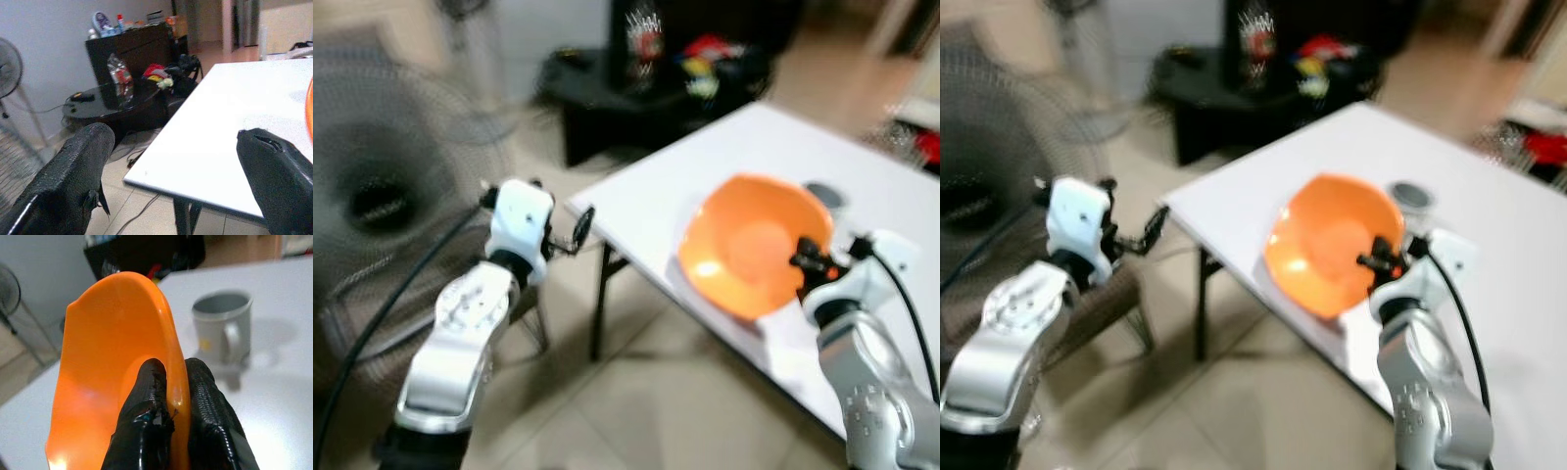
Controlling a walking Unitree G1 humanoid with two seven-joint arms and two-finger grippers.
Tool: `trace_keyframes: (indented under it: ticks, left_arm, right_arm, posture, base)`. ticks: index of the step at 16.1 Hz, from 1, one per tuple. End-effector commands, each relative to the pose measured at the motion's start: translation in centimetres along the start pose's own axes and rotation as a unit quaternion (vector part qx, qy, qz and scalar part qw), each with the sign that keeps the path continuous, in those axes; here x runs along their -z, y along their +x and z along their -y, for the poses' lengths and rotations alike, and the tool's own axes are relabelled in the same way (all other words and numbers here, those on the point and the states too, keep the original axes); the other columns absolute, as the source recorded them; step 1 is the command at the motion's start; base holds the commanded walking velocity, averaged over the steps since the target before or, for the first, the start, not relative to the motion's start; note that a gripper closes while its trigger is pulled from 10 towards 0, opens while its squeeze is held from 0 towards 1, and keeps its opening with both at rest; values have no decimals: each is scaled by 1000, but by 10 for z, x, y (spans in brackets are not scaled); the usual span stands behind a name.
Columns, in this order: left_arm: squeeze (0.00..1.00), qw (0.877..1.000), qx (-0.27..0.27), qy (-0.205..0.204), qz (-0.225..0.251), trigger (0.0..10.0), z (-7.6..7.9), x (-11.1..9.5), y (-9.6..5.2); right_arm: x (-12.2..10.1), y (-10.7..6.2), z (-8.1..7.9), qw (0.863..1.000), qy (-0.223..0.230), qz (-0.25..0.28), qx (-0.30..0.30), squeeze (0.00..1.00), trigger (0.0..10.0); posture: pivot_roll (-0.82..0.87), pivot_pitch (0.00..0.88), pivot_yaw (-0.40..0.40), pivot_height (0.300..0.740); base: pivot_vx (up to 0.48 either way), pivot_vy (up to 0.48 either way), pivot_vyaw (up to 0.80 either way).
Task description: Setting the table
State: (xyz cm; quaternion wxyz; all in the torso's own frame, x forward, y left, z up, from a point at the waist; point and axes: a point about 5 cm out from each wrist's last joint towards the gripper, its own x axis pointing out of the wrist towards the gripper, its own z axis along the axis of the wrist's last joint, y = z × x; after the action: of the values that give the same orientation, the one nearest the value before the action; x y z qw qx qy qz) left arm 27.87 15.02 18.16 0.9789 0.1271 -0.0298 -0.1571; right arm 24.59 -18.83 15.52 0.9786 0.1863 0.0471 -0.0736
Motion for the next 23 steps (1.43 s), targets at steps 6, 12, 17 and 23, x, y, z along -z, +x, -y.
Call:
trace_keyframes:
  ticks: [6, 12, 17, 23]
  left_arm:
    - [0, 1000, 4, -8, -18, 10000, -1, 10, -5]
    - [0, 1000, 16, -13, -18, 10000, 2, 11, -6]
    - [0, 999, 11, -26, -19, 10000, 5, 11, -6]
    - [0, 993, 106, -43, 2, 10000, 17, 1, -14]
  right_arm:
    - [-12, -12, -12, 999, 11, 18, -28, 0, 10000]
    - [-16, 1, 7, 998, 58, 1, 17, 0, 10000]
    - [-16, 30, -3, 994, 90, -39, -41, 0, 10000]
    - [-1, 63, 2, 985, 141, -90, -35, 0, 10000]
  posture:
    - [11, 0, -39, 740]
    - [10, 0, -49, 740]
    - [28, 0, -68, 740]
    - [64, 0, -103, 740]
  base:
    - [0, 0, -800]
    - [0, 0, -800]
    - [0, 0, -320]
    - [0, 0, 0]
